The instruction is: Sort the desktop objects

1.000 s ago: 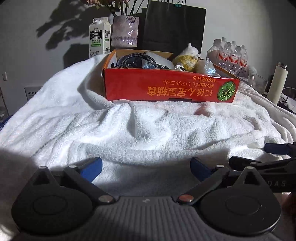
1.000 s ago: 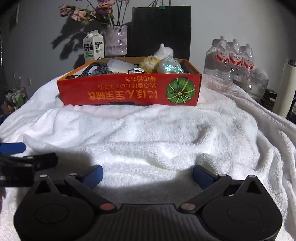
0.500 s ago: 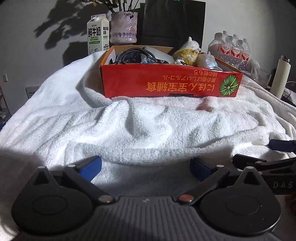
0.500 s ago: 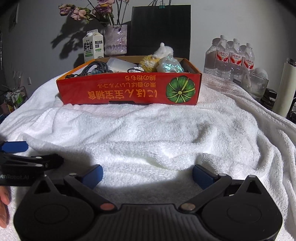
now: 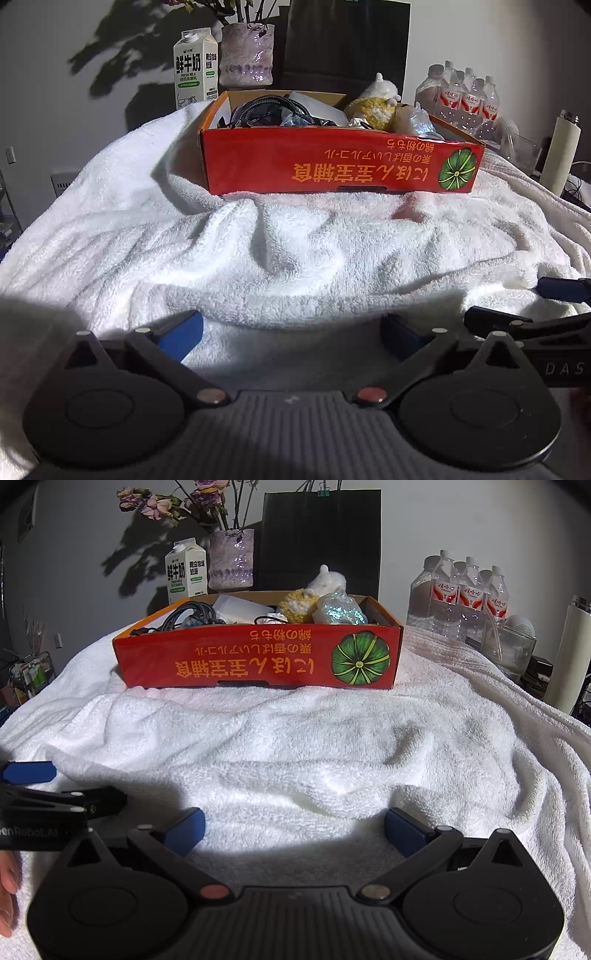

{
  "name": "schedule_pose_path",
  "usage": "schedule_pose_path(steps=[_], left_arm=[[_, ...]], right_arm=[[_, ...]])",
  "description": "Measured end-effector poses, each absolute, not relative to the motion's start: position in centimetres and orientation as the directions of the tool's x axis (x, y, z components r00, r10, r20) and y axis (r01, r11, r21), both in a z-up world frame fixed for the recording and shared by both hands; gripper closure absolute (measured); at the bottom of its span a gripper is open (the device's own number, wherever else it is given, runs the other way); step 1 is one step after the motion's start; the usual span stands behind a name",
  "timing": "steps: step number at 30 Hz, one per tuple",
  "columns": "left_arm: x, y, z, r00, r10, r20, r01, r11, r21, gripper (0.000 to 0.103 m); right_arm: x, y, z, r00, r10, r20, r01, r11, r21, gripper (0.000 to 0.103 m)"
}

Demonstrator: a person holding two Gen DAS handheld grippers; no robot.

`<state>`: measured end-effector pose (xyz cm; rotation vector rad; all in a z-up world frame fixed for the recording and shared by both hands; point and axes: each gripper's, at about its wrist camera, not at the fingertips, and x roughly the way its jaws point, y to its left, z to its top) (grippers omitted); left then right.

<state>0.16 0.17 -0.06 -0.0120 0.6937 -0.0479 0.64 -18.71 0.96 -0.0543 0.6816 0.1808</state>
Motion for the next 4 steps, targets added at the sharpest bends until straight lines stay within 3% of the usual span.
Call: schedule_pose_path(steps=[4], left_arm=[[0.16, 0.16, -0.06, 0.768, -0.048, -0.639, 0.04, 0.999, -0.027, 0.0]], right_arm=[[0.64, -18.69, 0.98, 0.762, 0.148, -0.631, -0.184, 0.983, 0.009, 0.0]])
